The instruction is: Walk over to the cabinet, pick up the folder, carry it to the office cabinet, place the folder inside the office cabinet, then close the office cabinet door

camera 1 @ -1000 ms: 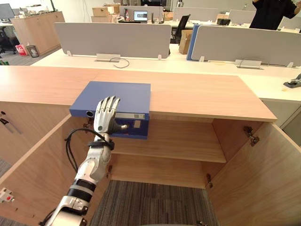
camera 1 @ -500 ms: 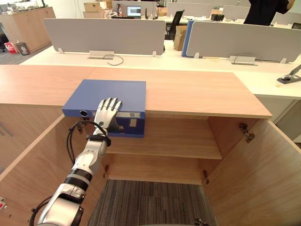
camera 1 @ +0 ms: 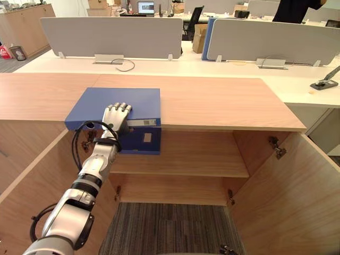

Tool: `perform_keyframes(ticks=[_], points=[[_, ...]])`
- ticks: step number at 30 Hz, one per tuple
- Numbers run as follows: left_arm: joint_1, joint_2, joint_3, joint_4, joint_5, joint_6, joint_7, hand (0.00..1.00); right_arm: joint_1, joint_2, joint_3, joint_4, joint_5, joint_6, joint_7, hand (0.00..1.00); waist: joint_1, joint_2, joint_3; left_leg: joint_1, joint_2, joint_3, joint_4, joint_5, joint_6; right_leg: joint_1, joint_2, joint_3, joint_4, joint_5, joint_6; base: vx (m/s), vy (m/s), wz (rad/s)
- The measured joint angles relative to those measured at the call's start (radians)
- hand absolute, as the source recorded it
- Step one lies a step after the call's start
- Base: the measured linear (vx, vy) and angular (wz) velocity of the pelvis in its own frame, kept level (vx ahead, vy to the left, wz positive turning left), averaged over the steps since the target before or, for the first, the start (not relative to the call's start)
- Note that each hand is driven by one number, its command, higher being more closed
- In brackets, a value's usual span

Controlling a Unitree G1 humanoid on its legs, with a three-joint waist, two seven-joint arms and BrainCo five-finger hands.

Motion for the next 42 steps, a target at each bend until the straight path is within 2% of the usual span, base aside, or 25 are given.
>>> perform_keyframes(ticks=[12, 14, 17, 19, 20, 22, 24, 26, 27, 29, 32, 35, 37, 42], points=[[-0.035, 0.005, -0.007, 0.044, 0.011, -0.002, 0.002, 1.00, -0.008, -0.002, 0.007, 0.002, -0.004, 0.000, 0.000, 0.00, -0.001, -0.001, 0.002, 0.013, -0.001, 0.008, 0.000, -0.008, 0.003, 0.004, 0.000, 0.015, -0.004, -0.001, 0.000, -0.03, 0.002, -0.03], [0.001, -0.014, 0.018, -0.056, -0.049, 0.003, -0.019, 1.00, -0.010, -0.002, 0.007, 0.002, -0.004, 0.000, 0.000, 0.00, 0.002, -0.001, 0.008, 0.011, -0.003, 0.002, 0.000, -0.009, 0.003, 0.006, -0.001, 0.015, -0.007, -0.001, -0.001, 0.00, -0.005, 0.05], [0.127, -0.051, 0.072, -0.310, -0.143, -0.003, -0.055, 1.00, -0.016, -0.002, 0.006, 0.002, -0.004, 0.006, 0.000, 0.00, 0.004, 0.001, 0.016, 0.003, -0.006, -0.007, 0.000, -0.010, 0.003, 0.006, -0.003, 0.008, -0.009, -0.002, -0.002, 0.01, -0.003, 0.08], [0.240, -0.115, 0.101, -0.515, -0.213, -0.031, -0.056, 1.00, -0.019, -0.001, -0.004, 0.010, -0.005, 0.016, 0.000, 0.00, 0.007, -0.001, 0.021, -0.006, -0.007, -0.019, 0.000, -0.010, 0.004, 0.006, -0.004, -0.006, -0.013, -0.004, -0.006, 0.01, -0.010, 0.15], [0.268, -0.130, 0.108, -0.564, -0.229, -0.041, -0.057, 1.00, -0.019, -0.001, -0.005, 0.013, -0.005, 0.019, 0.000, 0.00, 0.011, -0.001, 0.021, -0.006, -0.007, -0.021, 0.001, -0.010, 0.003, 0.006, -0.004, -0.005, -0.010, -0.003, -0.006, 0.02, -0.017, 0.08], [0.354, -0.172, 0.117, -0.744, -0.411, -0.108, -0.069, 1.00, -0.020, -0.002, -0.011, 0.029, -0.004, 0.022, 0.001, 0.00, 0.027, 0.004, 0.016, -0.007, -0.007, -0.022, 0.001, -0.009, 0.003, 0.004, -0.004, -0.005, -0.004, -0.003, -0.006, 0.01, -0.006, 0.02], [0.392, -0.195, 0.124, -0.824, -0.549, -0.145, -0.090, 1.00, -0.021, -0.002, -0.032, 0.037, -0.005, 0.025, 0.003, 0.00, 0.038, 0.007, 0.014, -0.007, -0.006, -0.022, 0.001, -0.008, 0.003, 0.002, -0.003, -0.004, 0.002, -0.003, -0.007, -0.02, -0.006, 0.02], [0.465, -0.219, 0.141, -0.918, -0.771, -0.198, -0.139, 1.00, -0.022, -0.002, -0.042, 0.037, 0.001, 0.032, 0.003, 0.00, 0.049, 0.010, 0.012, -0.009, -0.001, -0.023, 0.001, -0.006, 0.004, -0.007, 0.002, 0.001, 0.019, -0.005, -0.010, -0.06, -0.011, 0.00], [0.484, -0.221, 0.148, -0.937, -0.839, -0.213, -0.150, 1.00, -0.022, -0.002, -0.044, 0.037, 0.002, 0.032, 0.003, 0.00, 0.050, 0.010, 0.012, -0.011, -0.001, -0.023, 0.000, -0.004, 0.005, -0.010, 0.002, 0.002, 0.021, -0.005, -0.010, -0.08, -0.006, -0.05], [0.553, -0.228, 0.190, -1.007, -1.076, -0.240, -0.191, 1.00, -0.025, -0.002, -0.053, 0.035, 0.045, 0.033, -0.002, 0.00, 0.055, 0.013, 0.008, -0.032, 0.001, -0.022, 0.000, 0.003, 0.008, -0.033, 0.004, 0.010, 0.030, -0.005, -0.010, -0.10, -0.005, -0.04], [0.610, -0.259, 0.284, -1.067, -1.266, -0.256, -0.209, 1.00, -0.019, 0.009, -0.071, 0.026, 0.124, 0.038, -0.009, 0.00, 0.063, 0.013, 0.008, -0.038, 0.001, -0.025, 0.000, 0.013, 0.012, -0.043, 0.006, 0.007, 0.044, -0.004, -0.010, -0.10, 0.002, 0.03], [0.662, -0.299, 0.336, -1.166, -1.382, -0.275, -0.201, 1.00, -0.022, 0.028, -0.072, -0.103, 0.182, 0.041, -0.056, 0.00, 0.068, 0.013, 0.007, -0.041, 0.001, -0.025, 0.000, 0.019, 0.015, -0.054, 0.007, 0.006, 0.046, 0.001, -0.010, -0.10, 0.008, 0.03], [0.705, -0.329, 0.343, -1.254, -1.398, -0.308, -0.185, 1.00, -0.022, 0.052, -0.072, -0.334, 0.259, 0.032, -0.092, 0.00, 0.068, 0.016, 0.006, -0.044, 0.001, -0.025, 0.000, 0.017, 0.019, -0.059, 0.007, 0.006, 0.046, 0.002, -0.012, -0.09, 0.014, 0.01], [0.778, -0.346, 0.348, -1.330, -1.429, -0.334, -0.191, 1.00, -0.026, 0.069, -0.104, -0.752, 0.397, -0.053, -0.181, 0.00, 0.068, 0.025, -0.013, -0.061, 0.000, -0.028, 0.000, 0.023, 0.022, -0.075, 0.007, 0.006, 0.045, 0.006, -0.010, -0.03, 0.005, 0.01]])
